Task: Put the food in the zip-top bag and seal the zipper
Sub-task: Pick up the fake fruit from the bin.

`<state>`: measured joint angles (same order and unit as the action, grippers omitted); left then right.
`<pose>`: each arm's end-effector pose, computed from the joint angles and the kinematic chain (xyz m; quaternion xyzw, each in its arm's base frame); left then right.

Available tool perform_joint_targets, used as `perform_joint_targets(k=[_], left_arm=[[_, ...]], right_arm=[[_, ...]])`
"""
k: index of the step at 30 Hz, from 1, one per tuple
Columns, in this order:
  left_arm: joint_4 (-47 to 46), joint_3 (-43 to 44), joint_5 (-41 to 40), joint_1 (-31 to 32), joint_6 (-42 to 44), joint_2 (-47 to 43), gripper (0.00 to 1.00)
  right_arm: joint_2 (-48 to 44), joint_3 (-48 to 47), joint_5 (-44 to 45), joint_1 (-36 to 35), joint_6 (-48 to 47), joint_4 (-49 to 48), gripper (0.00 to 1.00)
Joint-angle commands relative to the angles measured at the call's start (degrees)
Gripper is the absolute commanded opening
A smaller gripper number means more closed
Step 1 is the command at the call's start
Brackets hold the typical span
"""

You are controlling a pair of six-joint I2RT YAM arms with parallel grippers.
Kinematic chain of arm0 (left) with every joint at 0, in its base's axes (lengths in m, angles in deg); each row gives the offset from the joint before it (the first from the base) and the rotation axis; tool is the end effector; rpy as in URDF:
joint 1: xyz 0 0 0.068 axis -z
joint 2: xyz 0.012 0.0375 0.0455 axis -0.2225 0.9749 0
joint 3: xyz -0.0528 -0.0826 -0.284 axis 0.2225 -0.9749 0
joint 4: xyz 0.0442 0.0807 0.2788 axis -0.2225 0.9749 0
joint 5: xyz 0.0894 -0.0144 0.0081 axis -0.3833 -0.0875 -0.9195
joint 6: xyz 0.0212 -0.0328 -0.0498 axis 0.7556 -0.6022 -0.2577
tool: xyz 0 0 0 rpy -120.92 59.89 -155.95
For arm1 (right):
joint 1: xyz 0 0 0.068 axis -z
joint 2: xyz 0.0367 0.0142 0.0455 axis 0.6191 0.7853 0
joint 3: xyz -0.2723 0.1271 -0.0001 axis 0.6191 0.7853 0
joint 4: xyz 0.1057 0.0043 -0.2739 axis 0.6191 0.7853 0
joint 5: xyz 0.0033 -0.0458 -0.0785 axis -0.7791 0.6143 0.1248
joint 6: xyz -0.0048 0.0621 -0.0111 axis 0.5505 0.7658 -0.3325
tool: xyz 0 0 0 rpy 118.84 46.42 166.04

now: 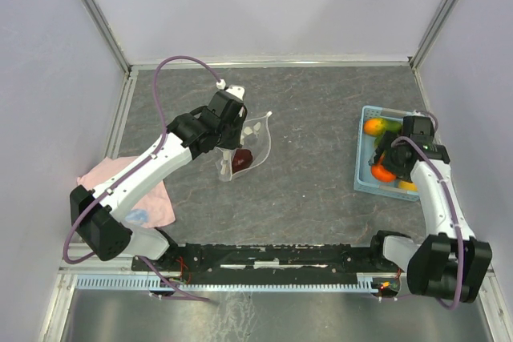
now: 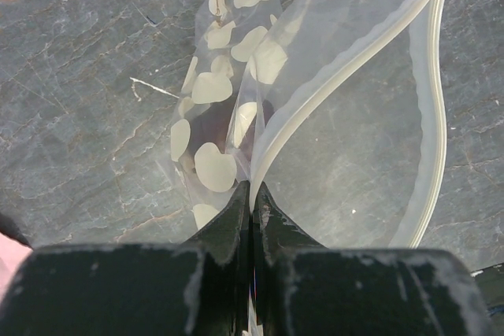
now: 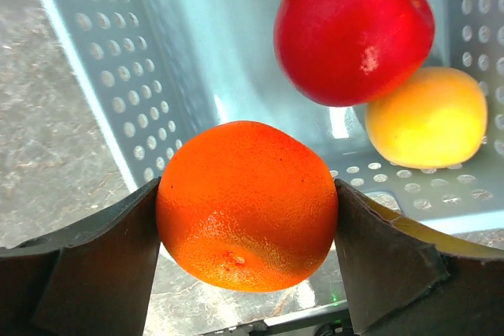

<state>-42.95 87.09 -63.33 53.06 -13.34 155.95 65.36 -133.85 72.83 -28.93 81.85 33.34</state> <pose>0.2594 -0.2035 0.3534 0.1050 0.9247 -0.0792 0.3573 0.2363 -0.0408 0.2454 0.2835 0.9278 0.0108 0.2423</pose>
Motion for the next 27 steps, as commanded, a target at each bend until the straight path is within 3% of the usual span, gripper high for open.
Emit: perform_joint_targets(k=[1, 8, 19, 27], left_arm=[[-1.72, -0.22, 1.66, -0.36, 1.32, -0.81, 0.03], [-2.41, -0.63, 3.42, -0.31, 2.08, -1.05, 0.03], [-3.44, -1.19, 5.84, -0.26, 3.22, -1.8, 0.03], [-3.83, -1.22, 8.39, -0.26, 4.02, -2.09, 0.03]], right_arm=[[-5.66, -5.76, -0.54, -1.85, -2.52, 2.23, 0.59], [-11.24, -9.59, -4.7, -10.74, -3.14, -1.65, 0.58], [-12.64, -7.09, -14.18, -26.89, -0.06, -23.11, 0.58], [-7.33, -5.69, -17.09, -39.53, -0.84, -38.28, 0.58]])
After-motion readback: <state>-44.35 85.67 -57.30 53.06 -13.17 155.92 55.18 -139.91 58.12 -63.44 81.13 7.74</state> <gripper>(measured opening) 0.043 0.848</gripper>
